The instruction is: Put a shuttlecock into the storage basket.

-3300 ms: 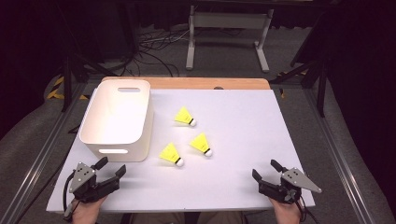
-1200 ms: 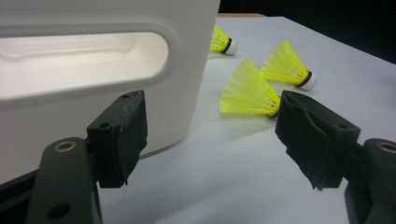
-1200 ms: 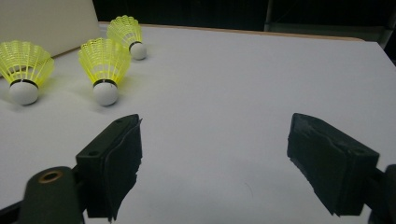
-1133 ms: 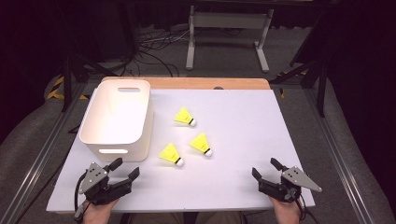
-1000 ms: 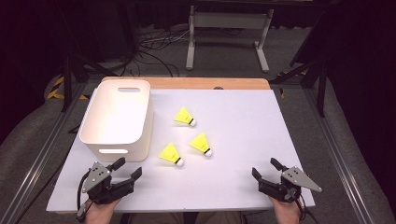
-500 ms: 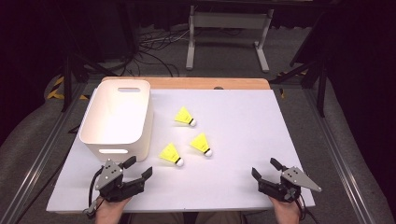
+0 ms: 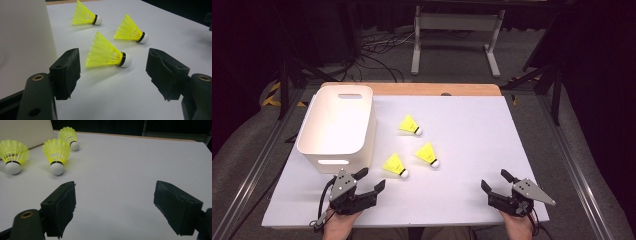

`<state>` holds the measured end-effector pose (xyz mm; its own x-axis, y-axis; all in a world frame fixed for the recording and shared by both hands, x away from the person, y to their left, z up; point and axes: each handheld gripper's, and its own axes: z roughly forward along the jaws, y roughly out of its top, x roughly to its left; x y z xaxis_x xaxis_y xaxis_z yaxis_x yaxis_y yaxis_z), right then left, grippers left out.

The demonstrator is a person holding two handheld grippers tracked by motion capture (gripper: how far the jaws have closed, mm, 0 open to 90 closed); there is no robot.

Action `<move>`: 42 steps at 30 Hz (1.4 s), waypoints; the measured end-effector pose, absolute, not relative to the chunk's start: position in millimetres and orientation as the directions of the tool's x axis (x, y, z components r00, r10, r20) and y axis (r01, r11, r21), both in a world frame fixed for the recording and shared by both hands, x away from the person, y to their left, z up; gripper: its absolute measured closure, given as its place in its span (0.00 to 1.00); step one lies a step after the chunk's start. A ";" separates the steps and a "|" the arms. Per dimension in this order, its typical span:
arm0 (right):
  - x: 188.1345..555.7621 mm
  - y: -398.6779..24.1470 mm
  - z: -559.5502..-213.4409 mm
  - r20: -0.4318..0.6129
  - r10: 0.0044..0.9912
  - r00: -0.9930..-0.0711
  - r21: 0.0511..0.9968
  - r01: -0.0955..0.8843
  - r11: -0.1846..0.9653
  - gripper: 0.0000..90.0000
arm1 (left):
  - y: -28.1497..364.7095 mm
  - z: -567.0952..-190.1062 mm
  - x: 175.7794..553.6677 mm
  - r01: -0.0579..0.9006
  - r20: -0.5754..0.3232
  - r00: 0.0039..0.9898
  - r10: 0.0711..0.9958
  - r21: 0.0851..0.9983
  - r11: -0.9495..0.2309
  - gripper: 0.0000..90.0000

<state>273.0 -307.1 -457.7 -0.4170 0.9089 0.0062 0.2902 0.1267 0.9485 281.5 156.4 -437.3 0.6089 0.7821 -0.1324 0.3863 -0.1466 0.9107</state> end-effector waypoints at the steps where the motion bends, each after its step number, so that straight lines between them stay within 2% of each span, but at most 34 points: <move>1: 272.9 -307.0 -457.6 0.008 0.909 -0.417 0.948 0.291 0.126 0.20 | 155.1 -436.7 281.8 0.390 -0.133 0.610 0.781 0.909 -0.149 0.32; 10: 273.0 -307.1 -457.7 0.007 0.908 -0.418 0.948 0.291 0.126 0.20 | 142.2 -431.1 289.3 0.416 -0.111 0.609 0.786 0.888 -0.196 0.32; 27: 273.6 -306.6 -457.7 0.008 0.906 -0.424 0.947 0.295 0.130 0.21 | 120.4 -411.6 314.7 0.550 -0.109 0.579 0.808 0.784 -0.289 0.37; 42: 273.5 -306.2 -457.7 0.005 0.901 -0.434 0.946 0.295 0.136 0.21 | 101.4 -404.8 336.5 0.623 -0.094 0.552 0.829 0.707 -0.335 0.34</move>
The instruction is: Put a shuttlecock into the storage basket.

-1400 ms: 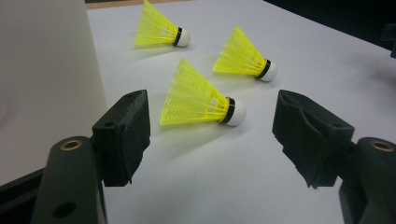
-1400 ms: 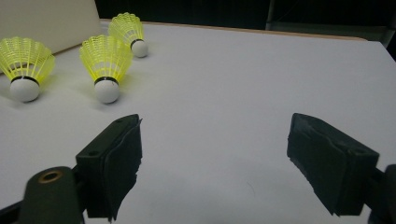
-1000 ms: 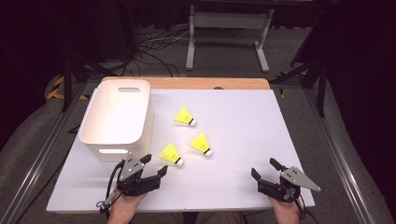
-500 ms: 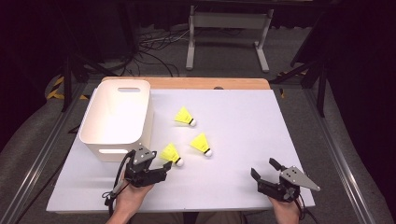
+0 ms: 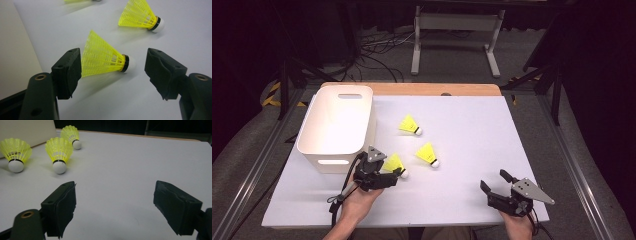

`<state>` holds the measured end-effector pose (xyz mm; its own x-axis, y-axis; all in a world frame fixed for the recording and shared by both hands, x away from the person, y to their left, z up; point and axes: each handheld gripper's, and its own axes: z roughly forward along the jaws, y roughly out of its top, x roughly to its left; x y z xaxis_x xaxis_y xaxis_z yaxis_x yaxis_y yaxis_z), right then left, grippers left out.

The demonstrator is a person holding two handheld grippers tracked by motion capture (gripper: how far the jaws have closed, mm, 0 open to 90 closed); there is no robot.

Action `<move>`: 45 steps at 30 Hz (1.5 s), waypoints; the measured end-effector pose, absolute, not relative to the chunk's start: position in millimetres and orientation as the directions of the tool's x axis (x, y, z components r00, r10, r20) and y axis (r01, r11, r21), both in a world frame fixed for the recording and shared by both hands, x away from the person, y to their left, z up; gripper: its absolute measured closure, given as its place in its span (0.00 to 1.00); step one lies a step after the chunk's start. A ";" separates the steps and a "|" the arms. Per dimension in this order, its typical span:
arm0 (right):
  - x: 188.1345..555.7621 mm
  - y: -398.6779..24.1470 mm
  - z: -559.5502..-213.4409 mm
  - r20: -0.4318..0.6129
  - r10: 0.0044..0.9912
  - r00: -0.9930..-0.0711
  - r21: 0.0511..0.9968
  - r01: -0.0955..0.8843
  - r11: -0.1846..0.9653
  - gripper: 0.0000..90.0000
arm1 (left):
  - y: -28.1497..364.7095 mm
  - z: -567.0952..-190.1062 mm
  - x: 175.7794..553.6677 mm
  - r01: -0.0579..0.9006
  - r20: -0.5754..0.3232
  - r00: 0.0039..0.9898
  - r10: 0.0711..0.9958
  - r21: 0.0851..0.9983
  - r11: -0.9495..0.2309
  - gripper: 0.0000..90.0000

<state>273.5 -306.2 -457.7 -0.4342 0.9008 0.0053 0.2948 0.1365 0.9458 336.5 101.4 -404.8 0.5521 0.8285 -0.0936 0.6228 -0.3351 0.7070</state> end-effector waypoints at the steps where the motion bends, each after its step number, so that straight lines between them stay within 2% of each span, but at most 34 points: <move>1: 273.6 -306.2 -457.7 0.005 0.900 -0.435 0.946 0.295 0.137 0.21 | 100.5 -404.9 337.5 0.624 -0.090 0.553 0.829 0.704 -0.340 0.34; 9: 273.8 -305.9 -457.7 0.006 0.898 -0.439 0.945 0.296 0.138 0.21 | 93.4 -406.0 347.7 0.660 -0.073 0.537 0.840 0.657 -0.365 0.33; 19: 274.0 -305.0 -457.8 0.003 0.896 -0.445 0.942 0.301 0.146 0.21 | 91.2 -407.5 357.8 0.694 -0.094 0.515 0.852 0.630 -0.349 0.33; 32: 274.4 -304.5 -457.8 0.001 0.895 -0.446 0.941 0.303 0.150 0.21 | 86.7 -410.4 369.2 0.726 -0.131 0.513 0.848 0.594 -0.347 0.39; 45: 274.7 -304.5 -457.8 0.002 0.897 -0.443 0.940 0.308 0.150 0.21 | 87.8 -414.5 374.1 0.738 -0.151 0.523 0.839 0.573 -0.357 0.50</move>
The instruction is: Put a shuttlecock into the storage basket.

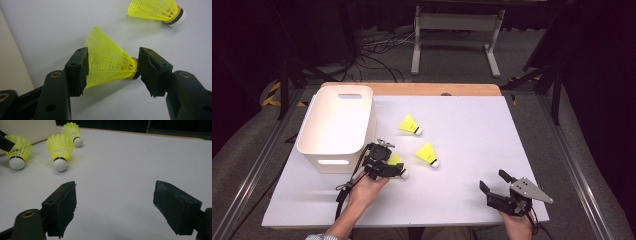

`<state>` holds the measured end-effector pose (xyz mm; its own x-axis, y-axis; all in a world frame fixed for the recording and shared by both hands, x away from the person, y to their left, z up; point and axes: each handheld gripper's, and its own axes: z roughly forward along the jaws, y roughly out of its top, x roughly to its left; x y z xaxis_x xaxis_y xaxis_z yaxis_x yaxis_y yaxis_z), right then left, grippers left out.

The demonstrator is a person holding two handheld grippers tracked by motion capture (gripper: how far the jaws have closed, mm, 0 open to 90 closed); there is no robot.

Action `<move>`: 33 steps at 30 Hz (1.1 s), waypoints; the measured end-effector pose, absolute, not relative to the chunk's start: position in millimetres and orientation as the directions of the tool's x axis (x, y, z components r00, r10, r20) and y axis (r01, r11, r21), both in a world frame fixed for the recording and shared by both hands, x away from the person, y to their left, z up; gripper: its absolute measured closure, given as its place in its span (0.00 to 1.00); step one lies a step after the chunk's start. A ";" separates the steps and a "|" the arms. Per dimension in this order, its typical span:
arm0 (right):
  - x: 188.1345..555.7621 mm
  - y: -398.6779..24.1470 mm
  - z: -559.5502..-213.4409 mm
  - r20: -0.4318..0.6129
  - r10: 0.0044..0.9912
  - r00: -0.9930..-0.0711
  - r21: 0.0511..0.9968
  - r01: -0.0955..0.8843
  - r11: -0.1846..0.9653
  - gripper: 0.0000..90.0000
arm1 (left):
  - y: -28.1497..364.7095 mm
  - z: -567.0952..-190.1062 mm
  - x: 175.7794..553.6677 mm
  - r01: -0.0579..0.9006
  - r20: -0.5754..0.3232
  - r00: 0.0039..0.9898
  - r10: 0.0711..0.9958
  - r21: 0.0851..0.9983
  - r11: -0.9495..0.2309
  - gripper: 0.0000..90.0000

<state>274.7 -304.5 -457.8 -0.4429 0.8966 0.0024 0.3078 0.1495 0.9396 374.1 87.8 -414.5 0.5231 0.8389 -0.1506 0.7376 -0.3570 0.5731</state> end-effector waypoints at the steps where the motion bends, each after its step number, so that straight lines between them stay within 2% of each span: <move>1: 274.7 -304.5 -457.8 0.002 0.897 -0.443 0.940 0.307 0.150 0.21 | 87.9 -414.6 374.1 0.737 -0.151 0.525 0.838 0.572 -0.359 0.51; 22: 275.3 -303.6 -457.8 -0.008 0.897 -0.442 0.937 0.310 0.161 0.22 | 94.2 -414.2 372.3 0.724 -0.169 0.562 0.810 0.575 -0.382 0.76; 33: 275.4 -303.5 -457.9 -0.008 0.898 -0.440 0.936 0.311 0.161 0.22 | 93.9 -413.1 370.2 0.692 -0.127 0.599 0.790 0.579 -0.432 0.98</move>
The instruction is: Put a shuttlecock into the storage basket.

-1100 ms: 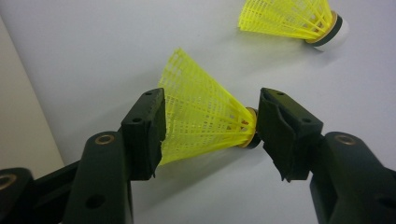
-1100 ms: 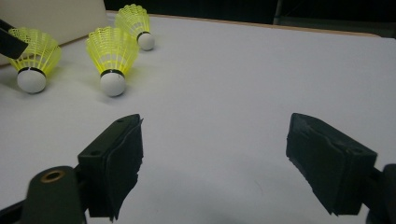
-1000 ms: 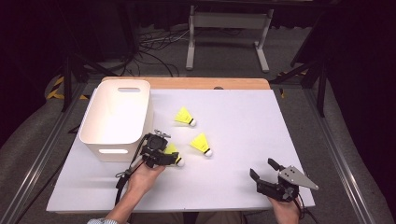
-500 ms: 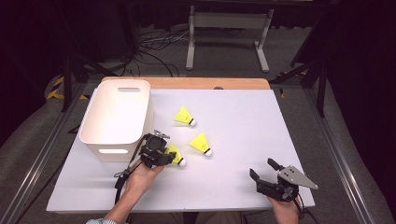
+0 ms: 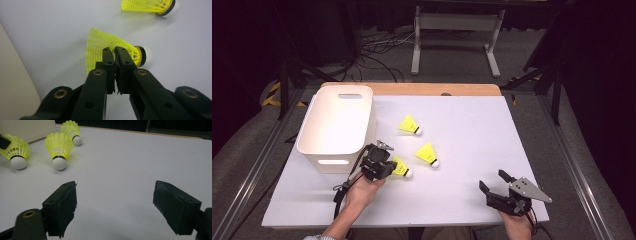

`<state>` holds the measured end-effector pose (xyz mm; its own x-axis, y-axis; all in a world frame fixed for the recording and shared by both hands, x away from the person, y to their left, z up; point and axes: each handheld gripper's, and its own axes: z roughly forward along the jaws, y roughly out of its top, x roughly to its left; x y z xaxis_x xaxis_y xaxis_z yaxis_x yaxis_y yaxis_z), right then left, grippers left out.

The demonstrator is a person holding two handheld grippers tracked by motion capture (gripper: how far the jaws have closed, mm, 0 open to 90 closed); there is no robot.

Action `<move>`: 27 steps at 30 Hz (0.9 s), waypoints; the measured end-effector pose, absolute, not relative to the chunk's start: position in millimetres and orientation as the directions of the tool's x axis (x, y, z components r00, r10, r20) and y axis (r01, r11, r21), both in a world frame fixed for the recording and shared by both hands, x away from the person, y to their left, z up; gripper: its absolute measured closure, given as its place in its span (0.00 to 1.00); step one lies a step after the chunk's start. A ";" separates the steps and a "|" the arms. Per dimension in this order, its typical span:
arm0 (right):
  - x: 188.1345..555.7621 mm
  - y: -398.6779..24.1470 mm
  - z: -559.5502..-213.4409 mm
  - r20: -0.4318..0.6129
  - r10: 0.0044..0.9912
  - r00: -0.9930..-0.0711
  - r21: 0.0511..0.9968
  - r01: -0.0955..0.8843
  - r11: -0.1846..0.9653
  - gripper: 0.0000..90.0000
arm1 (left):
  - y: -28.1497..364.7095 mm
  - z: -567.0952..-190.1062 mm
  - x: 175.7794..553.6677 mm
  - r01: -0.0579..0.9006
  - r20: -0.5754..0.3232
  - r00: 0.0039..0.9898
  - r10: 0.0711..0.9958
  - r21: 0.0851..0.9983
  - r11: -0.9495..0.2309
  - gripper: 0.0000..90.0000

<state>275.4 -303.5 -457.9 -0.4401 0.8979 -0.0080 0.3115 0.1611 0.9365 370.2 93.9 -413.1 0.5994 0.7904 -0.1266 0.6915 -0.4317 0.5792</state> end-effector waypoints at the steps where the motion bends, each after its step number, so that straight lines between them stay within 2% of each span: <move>1: 275.3 -303.6 -457.9 -0.008 0.898 -0.439 0.937 0.310 0.160 0.22 | 93.9 -413.1 370.2 0.692 -0.127 0.599 0.790 0.579 -0.432 0.98; 9: 275.5 -303.1 -457.9 -0.010 0.900 -0.436 0.935 0.314 0.162 0.22 | 94.3 -408.6 367.4 0.662 -0.130 0.644 0.754 0.590 -0.463 1.00; 14: 276.5 -302.3 -457.9 -0.012 0.899 -0.437 0.931 0.323 0.169 0.22 | 95.3 -404.3 365.4 0.661 -0.166 0.662 0.731 0.589 -0.465 1.00; 20: 276.1 -302.5 -457.9 -0.013 0.901 -0.434 0.934 0.316 0.166 0.21 | 93.6 -397.1 362.2 0.635 -0.135 0.677 0.723 0.604 -0.482 1.00; 27: 276.9 -302.2 -457.8 -0.007 0.900 -0.436 0.930 0.328 0.166 0.21 | 92.3 -391.4 362.5 0.639 -0.149 0.680 0.718 0.601 -0.481 1.00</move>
